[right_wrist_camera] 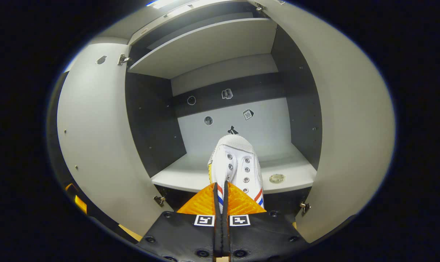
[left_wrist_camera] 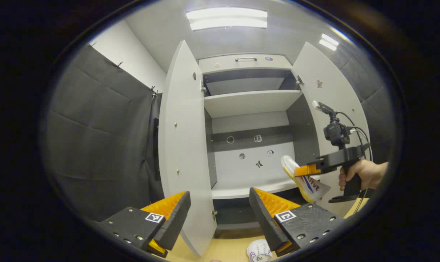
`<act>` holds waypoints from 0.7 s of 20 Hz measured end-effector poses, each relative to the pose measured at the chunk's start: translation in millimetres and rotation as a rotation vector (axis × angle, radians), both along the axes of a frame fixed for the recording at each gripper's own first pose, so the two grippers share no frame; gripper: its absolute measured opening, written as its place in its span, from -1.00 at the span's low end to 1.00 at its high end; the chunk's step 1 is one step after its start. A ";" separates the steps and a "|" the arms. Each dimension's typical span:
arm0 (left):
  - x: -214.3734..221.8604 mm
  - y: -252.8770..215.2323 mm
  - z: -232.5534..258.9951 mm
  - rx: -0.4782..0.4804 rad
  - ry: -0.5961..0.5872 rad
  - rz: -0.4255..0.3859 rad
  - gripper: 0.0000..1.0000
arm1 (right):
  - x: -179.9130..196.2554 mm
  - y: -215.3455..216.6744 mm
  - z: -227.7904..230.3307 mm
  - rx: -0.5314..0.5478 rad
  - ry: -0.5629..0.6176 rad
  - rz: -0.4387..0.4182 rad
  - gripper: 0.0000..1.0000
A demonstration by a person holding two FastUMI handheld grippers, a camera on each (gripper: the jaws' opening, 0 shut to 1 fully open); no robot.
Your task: Grab one shoe with the right hand and put it into the shoe cabinet, grab the other shoe with the left hand and put it into the shoe cabinet; then close the right door with the right hand and the left door with the left hand.
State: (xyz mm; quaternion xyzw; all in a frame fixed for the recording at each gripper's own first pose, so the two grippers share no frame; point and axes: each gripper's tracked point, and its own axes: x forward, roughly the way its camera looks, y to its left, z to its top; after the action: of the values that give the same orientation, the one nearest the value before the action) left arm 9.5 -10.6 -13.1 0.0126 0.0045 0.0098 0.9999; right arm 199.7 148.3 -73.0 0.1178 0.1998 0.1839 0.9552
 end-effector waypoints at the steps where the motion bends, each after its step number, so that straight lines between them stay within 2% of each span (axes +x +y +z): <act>1: -0.4 0.2 -3.3 -0.001 0.006 0.005 0.87 | 12.9 -2.0 5.4 0.011 -0.007 -0.018 -0.98; 8: -0.6 2.5 -9.2 -0.001 0.027 0.046 0.89 | 103.5 -8.2 23.9 -0.006 -0.050 -0.100 -0.98; 14: -1.9 1.5 -16.9 0.018 0.042 0.071 0.87 | 158.2 -2.1 -6.9 -0.076 0.027 -0.134 -0.98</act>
State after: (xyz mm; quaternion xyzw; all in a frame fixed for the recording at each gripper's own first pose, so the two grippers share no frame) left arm 7.5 -9.1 -30.0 0.0214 0.0257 0.0451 0.9984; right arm 357.9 146.2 -79.9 0.0970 0.2109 0.1104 0.9664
